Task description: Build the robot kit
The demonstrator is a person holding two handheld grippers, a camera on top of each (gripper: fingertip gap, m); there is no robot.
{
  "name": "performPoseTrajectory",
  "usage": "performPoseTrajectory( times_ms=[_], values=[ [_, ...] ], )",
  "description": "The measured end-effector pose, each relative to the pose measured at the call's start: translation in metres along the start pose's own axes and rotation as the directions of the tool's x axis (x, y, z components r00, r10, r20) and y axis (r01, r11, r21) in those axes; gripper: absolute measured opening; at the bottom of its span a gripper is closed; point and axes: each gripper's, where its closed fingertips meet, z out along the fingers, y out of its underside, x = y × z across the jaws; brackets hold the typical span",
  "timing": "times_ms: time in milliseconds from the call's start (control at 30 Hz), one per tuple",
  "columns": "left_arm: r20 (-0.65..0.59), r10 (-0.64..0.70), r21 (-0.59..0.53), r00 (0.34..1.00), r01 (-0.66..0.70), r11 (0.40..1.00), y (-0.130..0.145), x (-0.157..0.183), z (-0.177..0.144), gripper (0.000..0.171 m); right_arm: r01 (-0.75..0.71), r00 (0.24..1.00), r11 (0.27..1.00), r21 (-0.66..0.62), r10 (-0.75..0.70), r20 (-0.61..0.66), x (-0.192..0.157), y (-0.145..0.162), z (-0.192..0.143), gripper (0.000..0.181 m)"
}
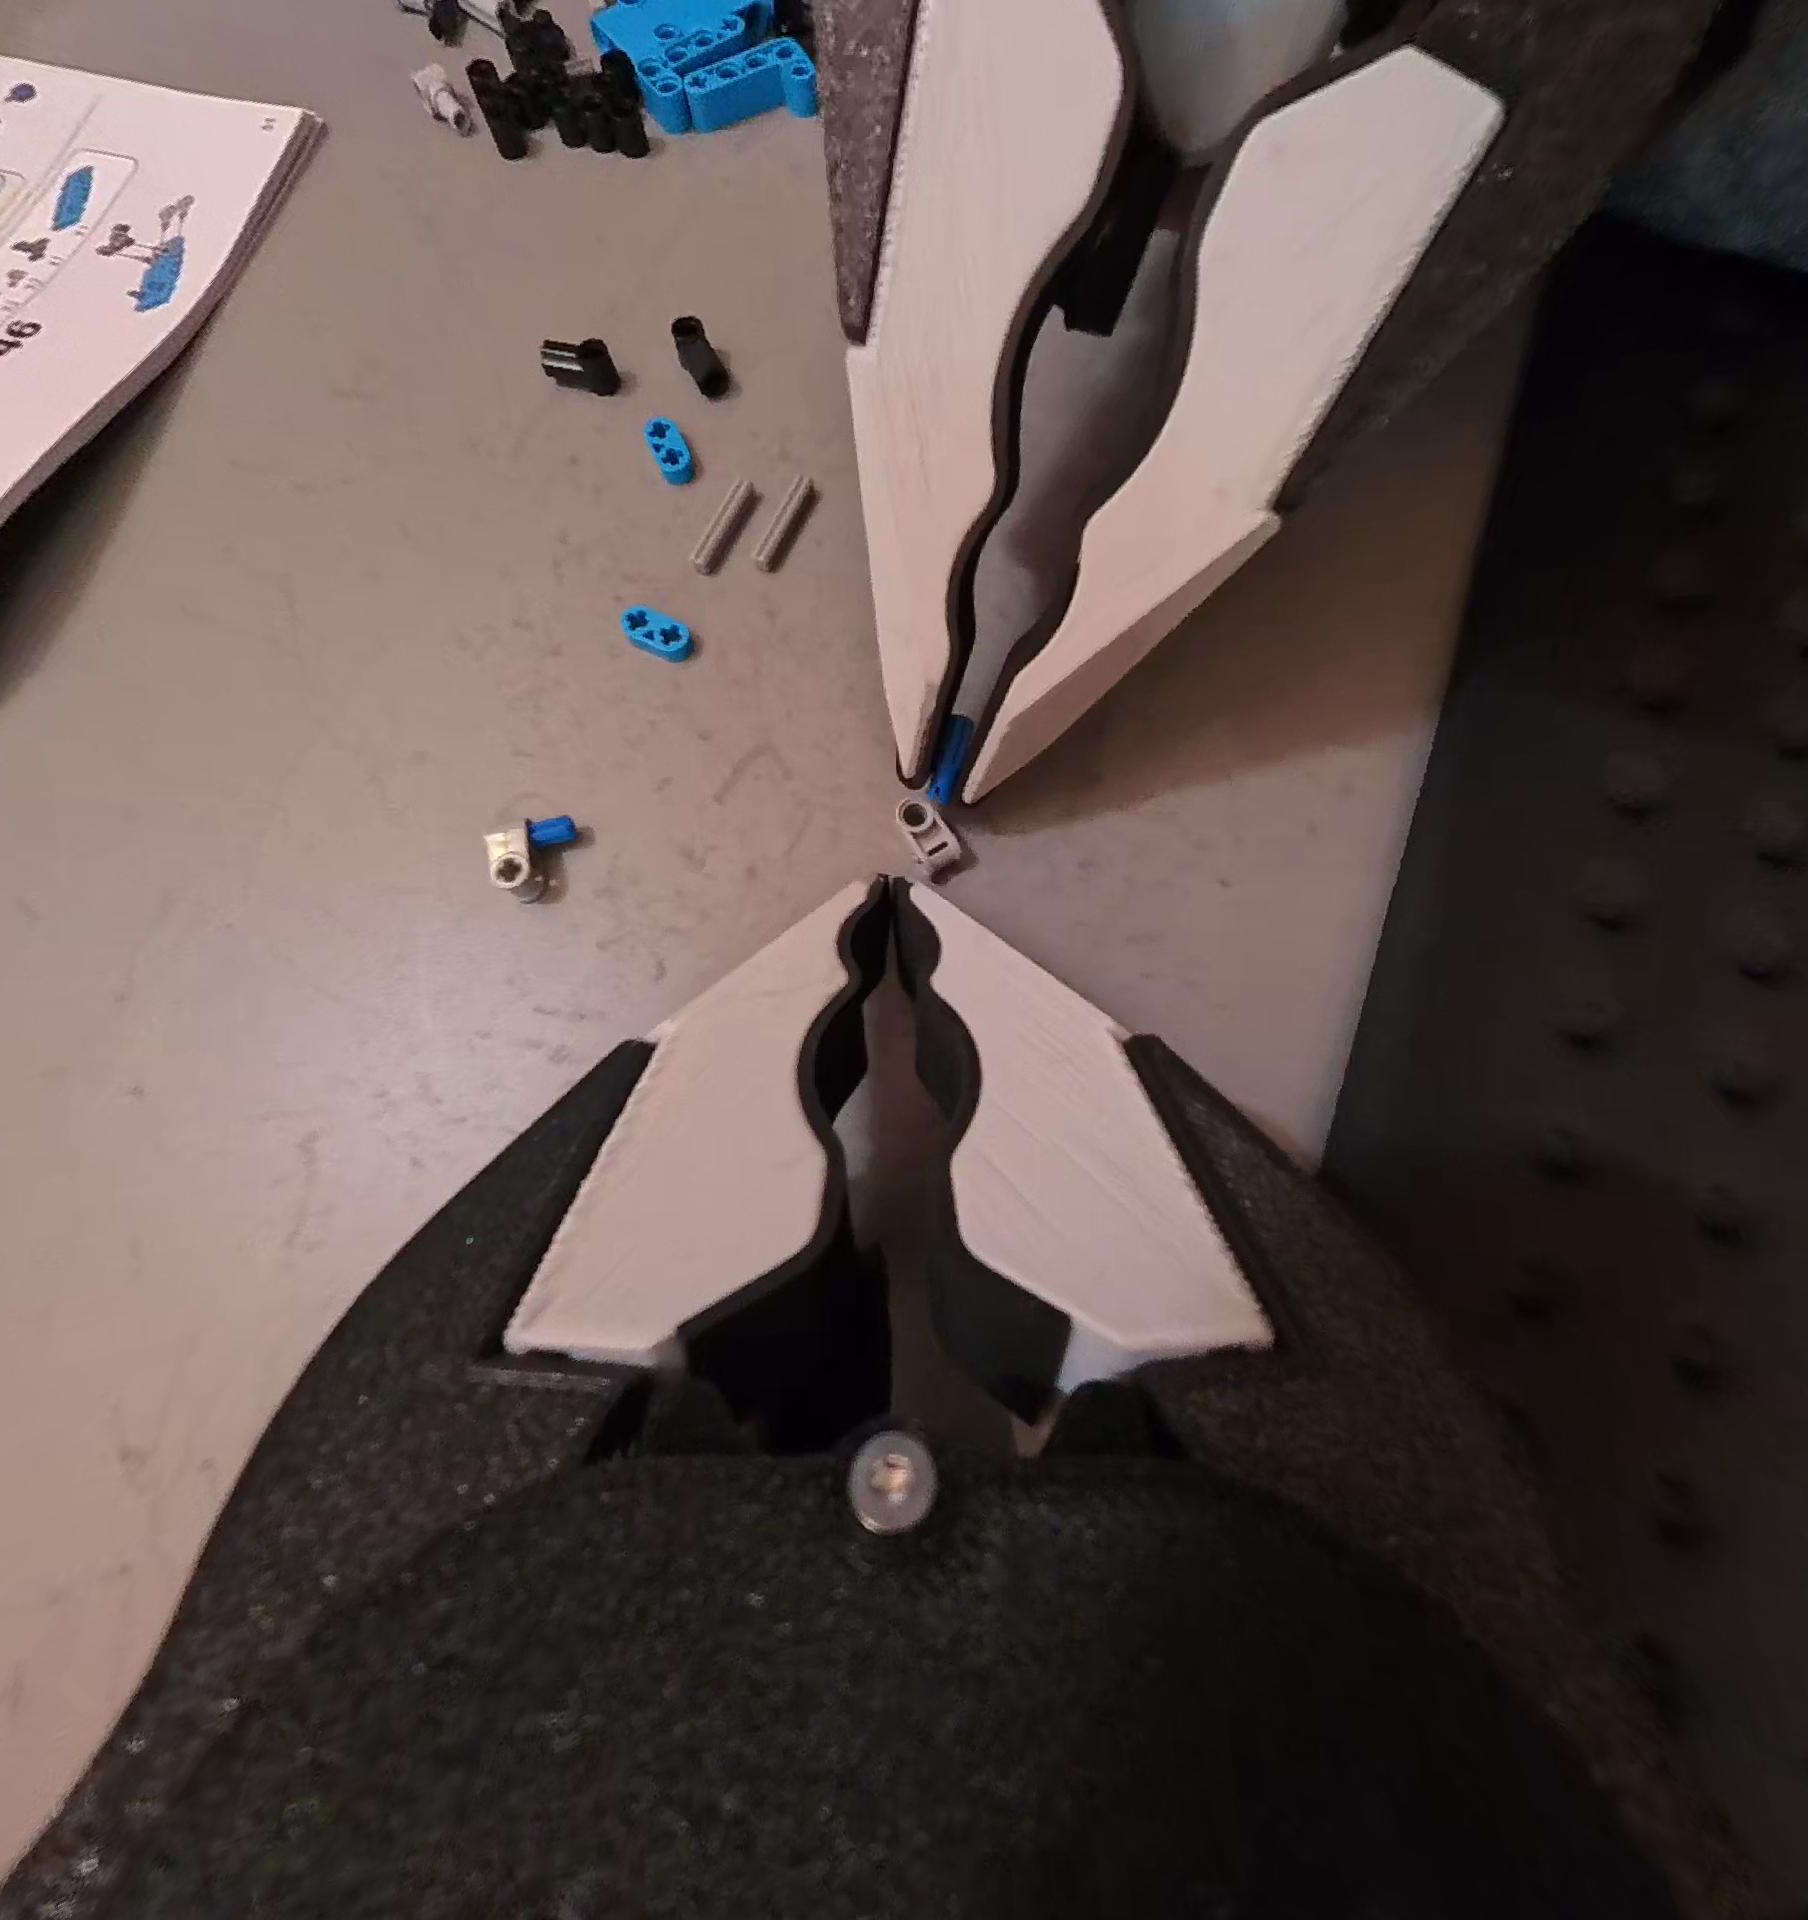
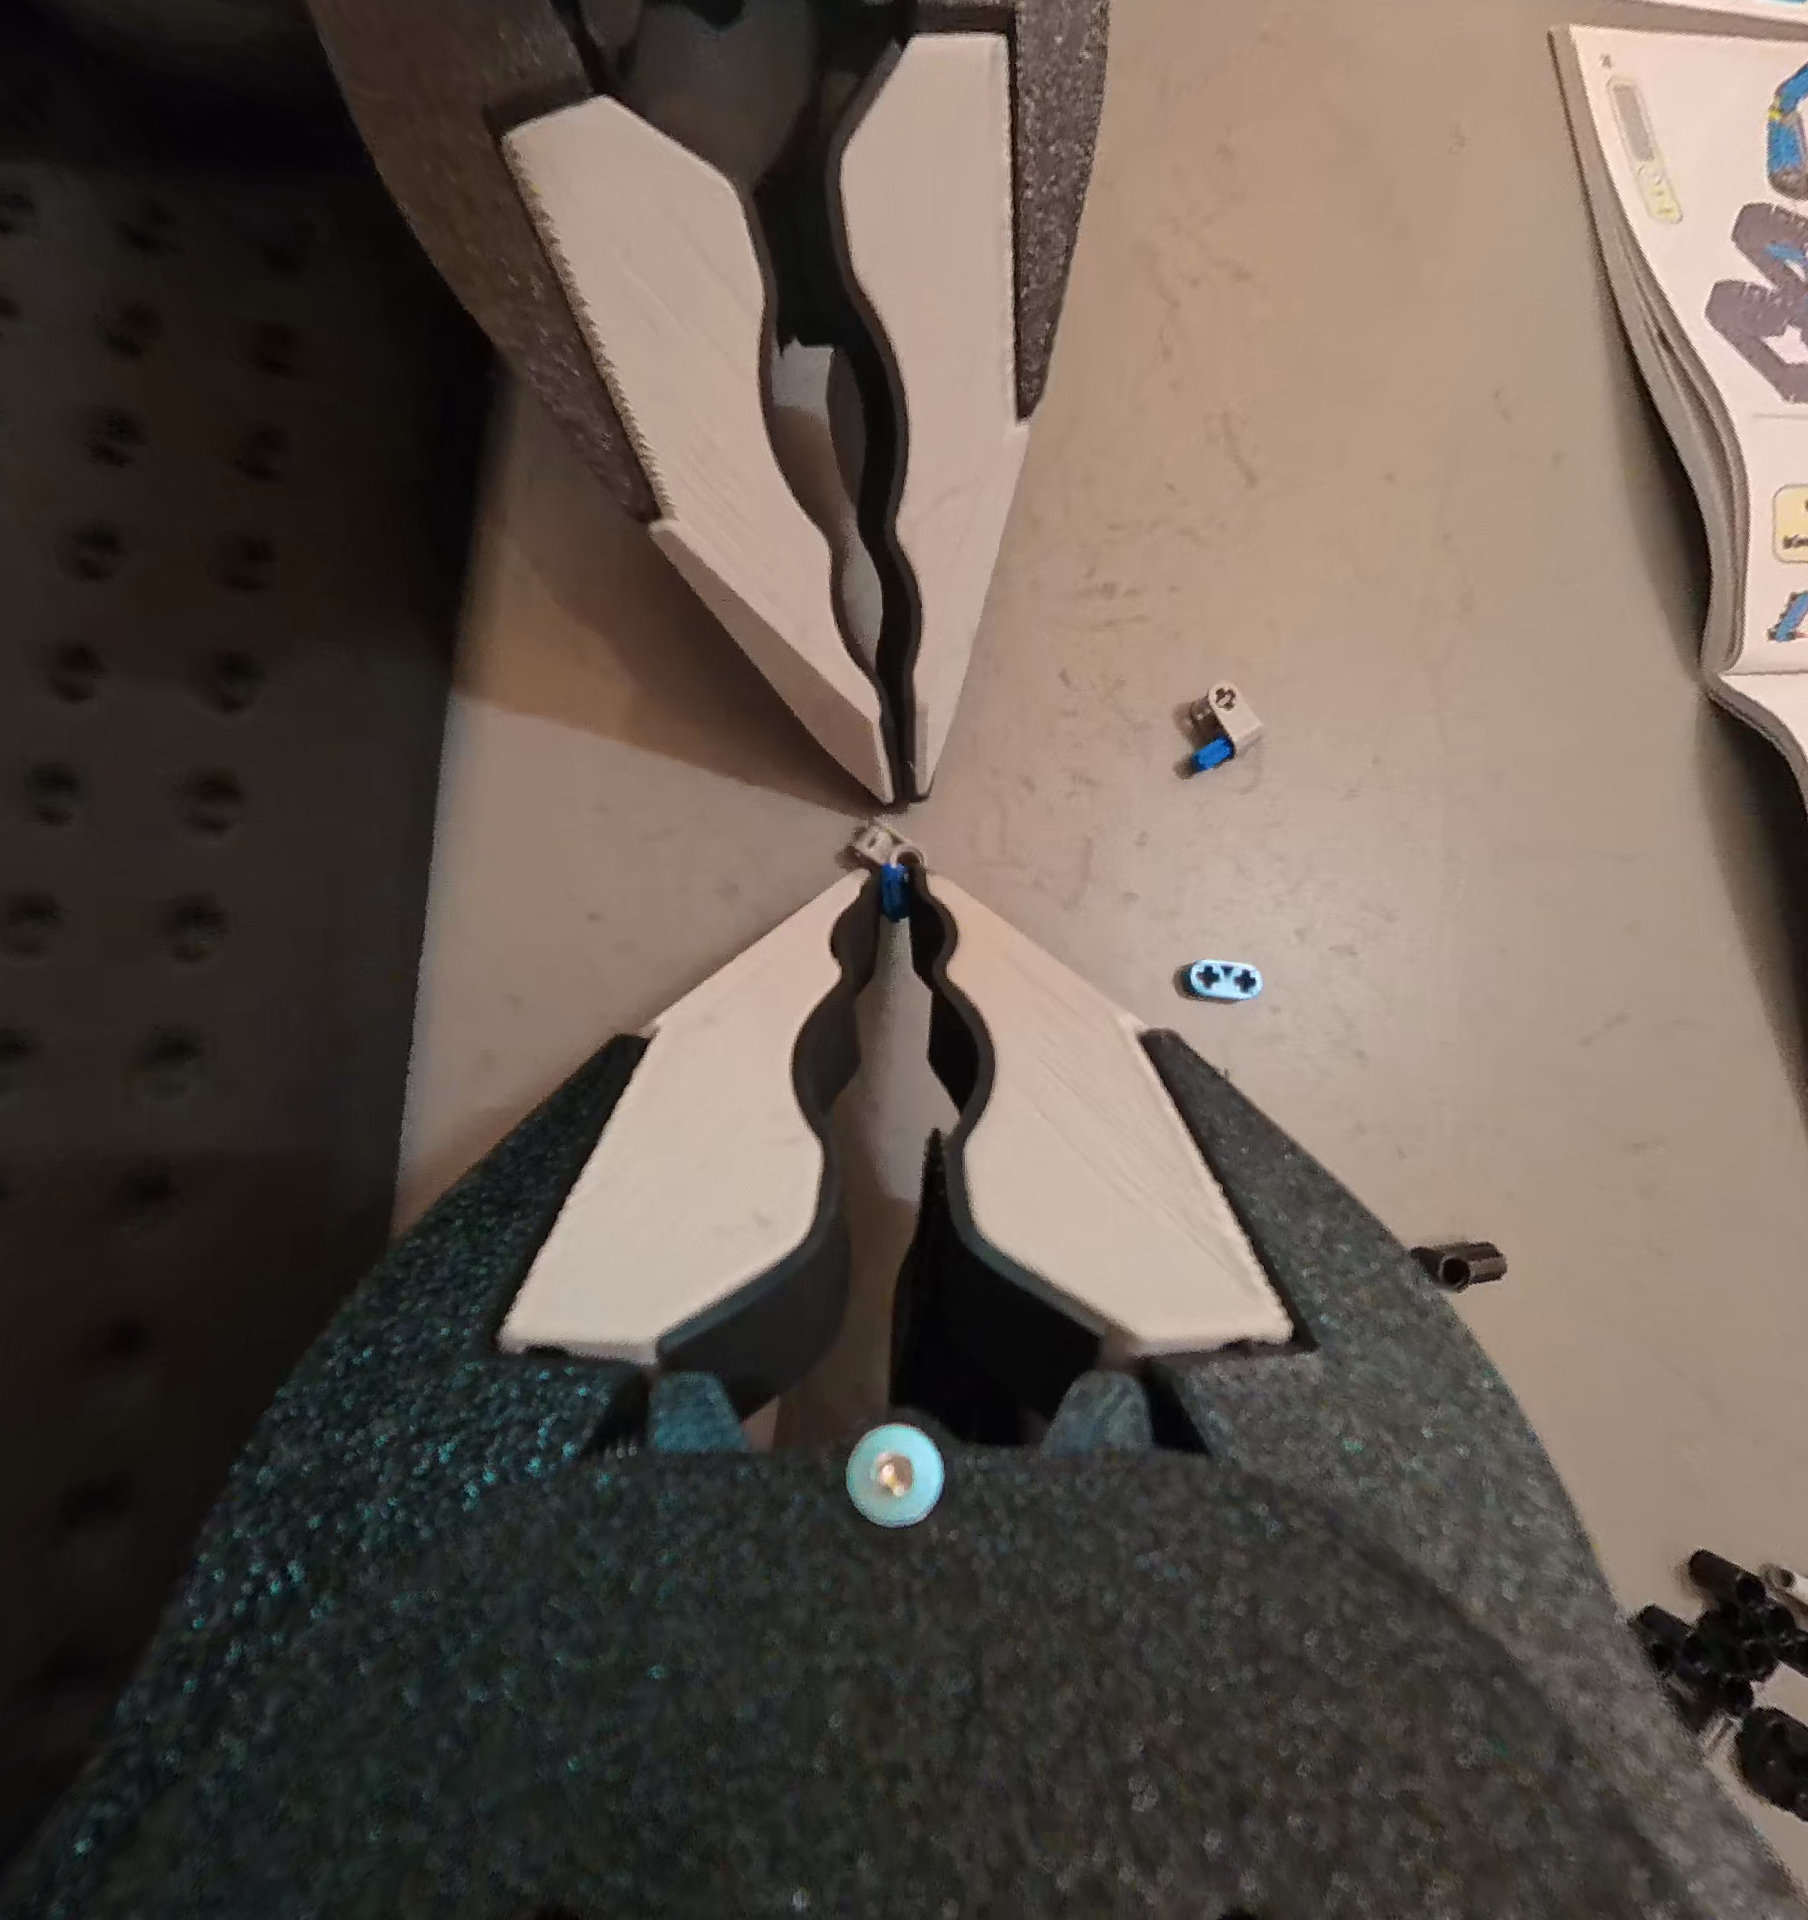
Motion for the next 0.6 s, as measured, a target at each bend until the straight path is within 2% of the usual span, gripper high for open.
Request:
performPoseTrajectory(
  times_ms=[167, 300, 367, 467, 600],
  values=[
    [-0.008, 0.030, 0.100, 1.000, -0.029, 0.995, -0.015, 0.003, -0.009, 0.006, -0.003, 1.000, 1.000, 0.025, 0.004, -0.018, 0.002, -0.002, -0.005, 0.005],
    [0.015, 0.107, 0.179, 0.994, -0.108, 0.978, -0.030, 0.010, -0.016, 0.012, -0.040, 0.999, 0.993, 0.115, 0.037, 0.030, -0.002, -0.015, -0.014, 0.005],
    [0.092, 0.210, 0.180, 0.973, -0.224, 0.958, -0.032, 0.011, -0.018, 0.012, -0.101, 0.993, 0.982, 0.162, 0.090, 0.076, -0.003, -0.020, -0.019, 0.005],
    [0.249, 0.345, 0.167, 0.905, -0.391, 0.905, -0.040, 0.009, -0.022, 0.012, -0.226, 0.971, 0.949, 0.221, 0.200, 0.131, 0.005, -0.025, -0.026, 0.005],
    [0.382, 0.445, 0.102, 0.810, -0.515, 0.851, -0.044, 0.004, -0.023, 0.013, -0.350, 0.927, 0.885, 0.307, 0.278, 0.253, 0.005, -0.039, -0.038, 0.005]
  ],
)
